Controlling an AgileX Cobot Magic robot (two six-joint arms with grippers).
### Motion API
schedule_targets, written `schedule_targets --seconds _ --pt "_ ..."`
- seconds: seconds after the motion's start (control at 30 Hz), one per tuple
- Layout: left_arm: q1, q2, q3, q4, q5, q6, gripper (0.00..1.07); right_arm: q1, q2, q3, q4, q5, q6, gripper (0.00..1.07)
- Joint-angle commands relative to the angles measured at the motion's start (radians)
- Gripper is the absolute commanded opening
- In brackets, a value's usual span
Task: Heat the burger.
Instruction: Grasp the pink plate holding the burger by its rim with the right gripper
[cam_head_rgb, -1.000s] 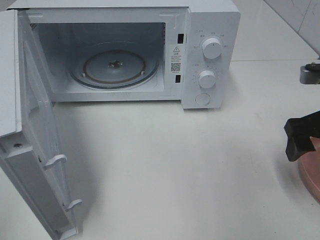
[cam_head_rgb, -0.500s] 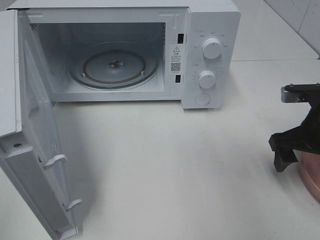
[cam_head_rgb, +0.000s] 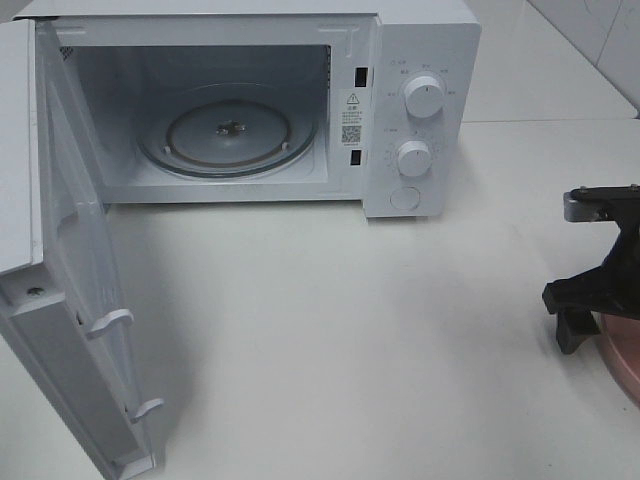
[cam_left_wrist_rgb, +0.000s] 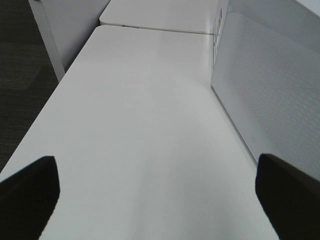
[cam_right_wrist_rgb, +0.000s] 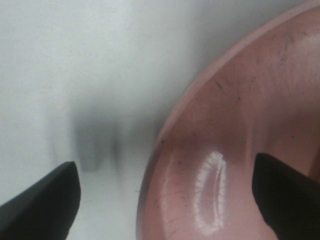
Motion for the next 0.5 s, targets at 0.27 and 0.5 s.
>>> schedule_targets --seconds 0.27,0.5 --pt "0.002 -0.019 0.005 0.0 -0.003 0.0 1.0 -0.004 0.065 -0.002 -0.014 -0.025 -0.03 0.84" --pt "0.002 -0.019 0.005 0.0 -0.003 0.0 1.0 -0.004 0.065 -0.002 -0.014 -0.002 -0.029 0.64"
